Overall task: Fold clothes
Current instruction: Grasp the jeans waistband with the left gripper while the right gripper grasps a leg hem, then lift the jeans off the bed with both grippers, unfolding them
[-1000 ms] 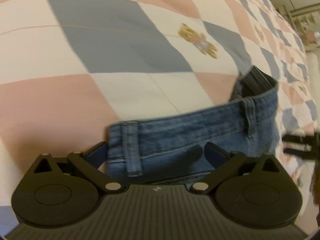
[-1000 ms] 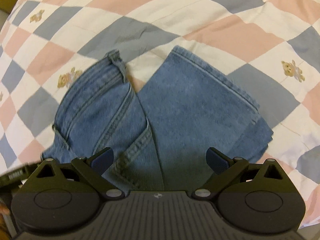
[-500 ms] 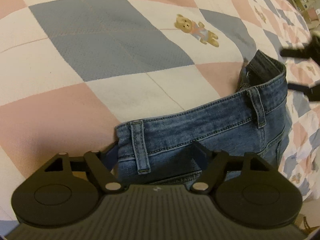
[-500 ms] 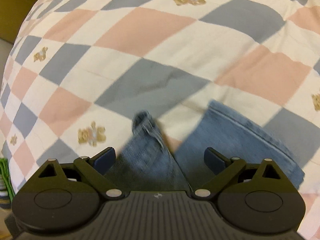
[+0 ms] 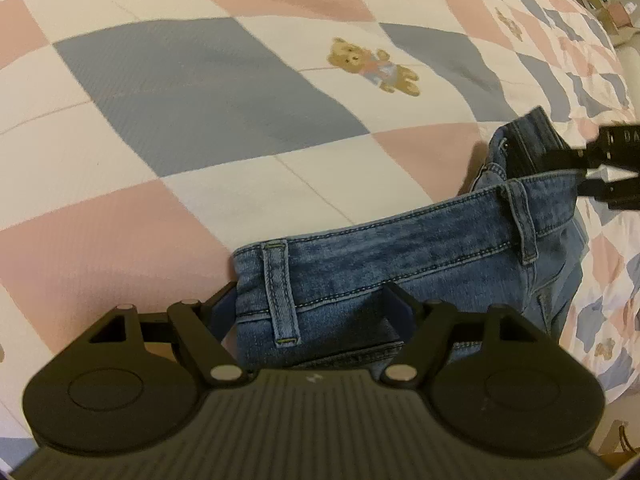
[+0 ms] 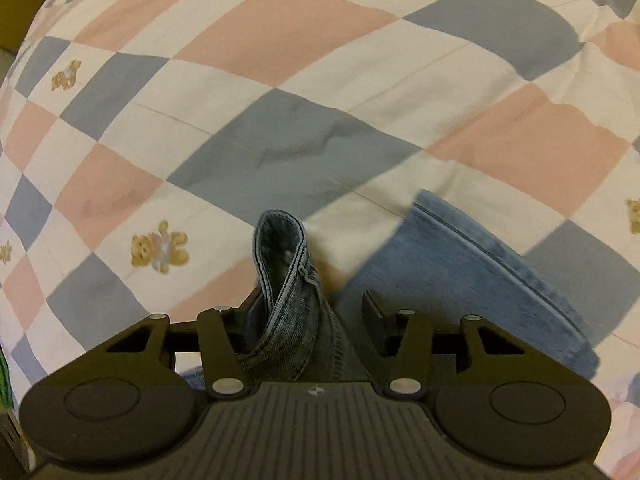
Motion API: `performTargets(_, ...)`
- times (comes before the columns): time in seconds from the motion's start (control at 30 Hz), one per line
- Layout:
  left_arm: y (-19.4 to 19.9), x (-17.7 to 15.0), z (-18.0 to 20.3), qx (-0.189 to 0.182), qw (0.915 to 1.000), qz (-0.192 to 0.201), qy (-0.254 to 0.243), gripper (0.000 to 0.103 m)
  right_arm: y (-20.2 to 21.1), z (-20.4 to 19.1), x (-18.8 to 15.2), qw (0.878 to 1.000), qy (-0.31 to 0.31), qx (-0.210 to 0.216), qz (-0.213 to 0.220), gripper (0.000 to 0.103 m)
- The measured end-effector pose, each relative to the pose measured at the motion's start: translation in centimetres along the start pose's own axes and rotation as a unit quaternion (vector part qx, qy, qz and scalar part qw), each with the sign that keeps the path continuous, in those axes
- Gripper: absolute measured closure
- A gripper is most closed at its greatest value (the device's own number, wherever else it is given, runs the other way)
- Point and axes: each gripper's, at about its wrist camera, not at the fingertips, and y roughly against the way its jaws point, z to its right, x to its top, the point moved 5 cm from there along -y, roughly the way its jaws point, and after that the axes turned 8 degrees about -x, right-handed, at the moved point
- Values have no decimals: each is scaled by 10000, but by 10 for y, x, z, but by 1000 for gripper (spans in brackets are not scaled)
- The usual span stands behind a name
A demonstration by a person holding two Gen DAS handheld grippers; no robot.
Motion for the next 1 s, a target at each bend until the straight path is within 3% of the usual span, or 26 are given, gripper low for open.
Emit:
performTargets(0.13,6,-1,9,-15,9998,48,-194,31,7,16,-16,9999,-19,-99,-40,61)
performTargets(0.23,18,-8,16,-85,9992,120,-370,31,13,28,-34,10000,-21,-39,-69,78)
performTargets(0.27,22,-12,18,-90,9989,144,-441,31,15,31,-40,10000,-10,3,-51,90)
performTargets(0.3,26,-15,21,-95,9985,168,-513,31,19,36,-48,10000,10,12,-24,95)
performTargets(0.43,37,-27,30,-262,9956,282,-849,30,32,61,-79,10000,-27,20,-27,95)
performTargets(0.57,35,-19,46,-538,9889,320,-1345,29,31,86,-103,9994,-284,44,-213,94)
performTargets(0.63,28,-14,59,-667,9825,215,-1728,31,28,92,-110,9988,-385,103,-275,94)
performTargets(0.67,25,-11,66,-729,9786,162,-1920,37,27,94,-112,9986,-421,141,-291,93)
performTargets(0.7,20,-12,73,-733,9743,61,-2130,60,26,96,-113,9983,-457,178,-306,93)
performTargets(0.73,19,-15,80,-633,9694,65,-2371,77,26,96,-114,9983,-464,199,-286,93)
performTargets(0.8,22,-24,89,-672,9612,97,-2672,90,26,100,-114,9979,-526,234,-286,88)
performTargets(0.83,24,-29,90,-731,9610,89,-2664,91,26,103,-114,9976,-572,245,-290,87)
performTargets(1.0,33,-54,90,-775,9628,36,-2588,92,34,115,-103,9968,-579,551,-84,49)
